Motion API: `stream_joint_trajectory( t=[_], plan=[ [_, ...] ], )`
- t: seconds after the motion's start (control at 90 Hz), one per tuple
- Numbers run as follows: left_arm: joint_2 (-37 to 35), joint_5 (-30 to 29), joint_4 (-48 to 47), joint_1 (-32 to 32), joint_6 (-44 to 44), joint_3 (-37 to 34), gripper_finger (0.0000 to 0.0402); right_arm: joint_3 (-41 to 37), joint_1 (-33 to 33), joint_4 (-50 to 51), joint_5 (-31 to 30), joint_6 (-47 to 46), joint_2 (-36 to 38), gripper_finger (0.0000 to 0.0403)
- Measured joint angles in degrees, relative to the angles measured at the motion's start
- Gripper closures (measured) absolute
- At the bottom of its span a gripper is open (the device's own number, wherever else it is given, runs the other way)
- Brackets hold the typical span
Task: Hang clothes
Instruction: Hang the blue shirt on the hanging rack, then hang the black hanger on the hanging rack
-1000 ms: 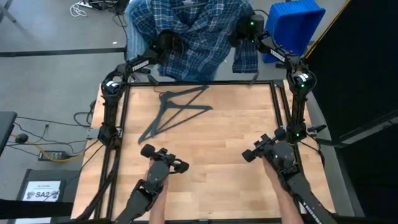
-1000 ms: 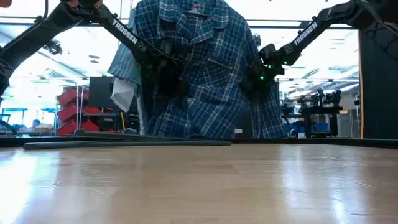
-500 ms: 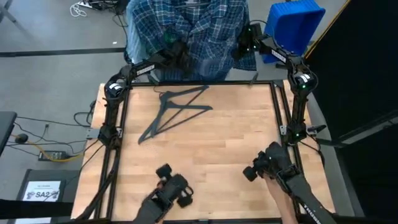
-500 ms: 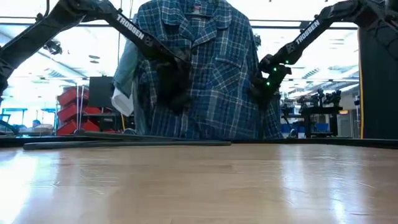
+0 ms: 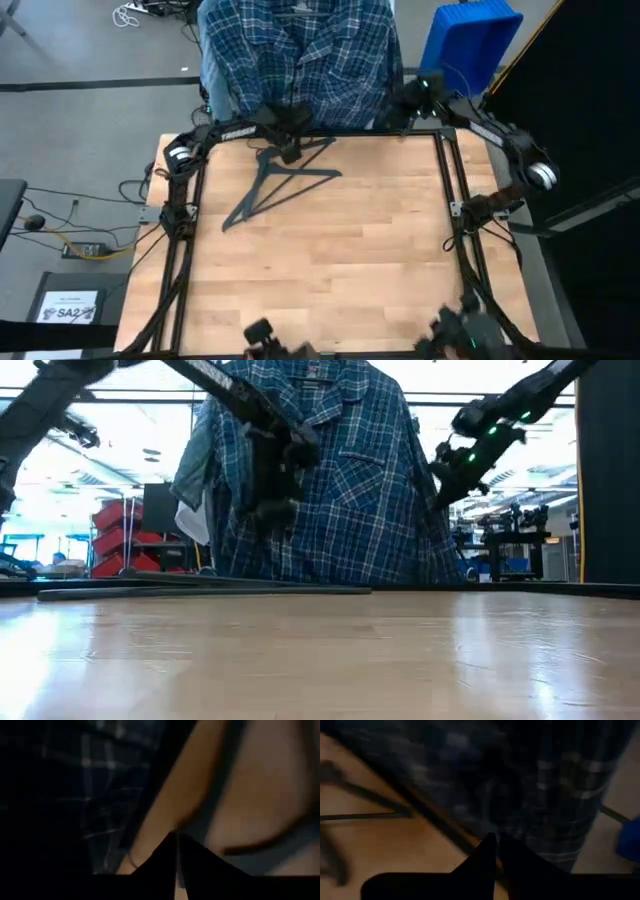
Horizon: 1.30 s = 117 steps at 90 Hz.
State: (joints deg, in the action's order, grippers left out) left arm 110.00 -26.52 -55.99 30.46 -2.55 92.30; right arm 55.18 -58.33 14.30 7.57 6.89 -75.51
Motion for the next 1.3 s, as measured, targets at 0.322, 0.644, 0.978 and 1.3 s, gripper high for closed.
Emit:
stream_joint_trajectory(
  t=[0.322,0.644,0.978,1.3],
  plan=[
    [-12.8,-1.0,17.0,-17.4,7.8,-8.8,0.0402,-14.0,21.8,-5.6,3.1,-11.0,23.3,0.0403],
    [-17.9,-9.5,20.7,-28.7,10.8,-11.3,0.0402,-15.7,36.2,-6.6,-0.6,-11.3,28.5,0.0402],
    [-18.8,-16.8,20.8,-33.6,10.5,-11.3,0.0402,-15.7,37.3,-8.6,-2.0,-11.3,27.7,0.0388],
    [-28.8,-20.2,24.6,-34.3,5.9,-19.1,0.0402,-15.7,37.3,-8.7,-2.0,-11.2,27.7,0.0396]
  ],
)
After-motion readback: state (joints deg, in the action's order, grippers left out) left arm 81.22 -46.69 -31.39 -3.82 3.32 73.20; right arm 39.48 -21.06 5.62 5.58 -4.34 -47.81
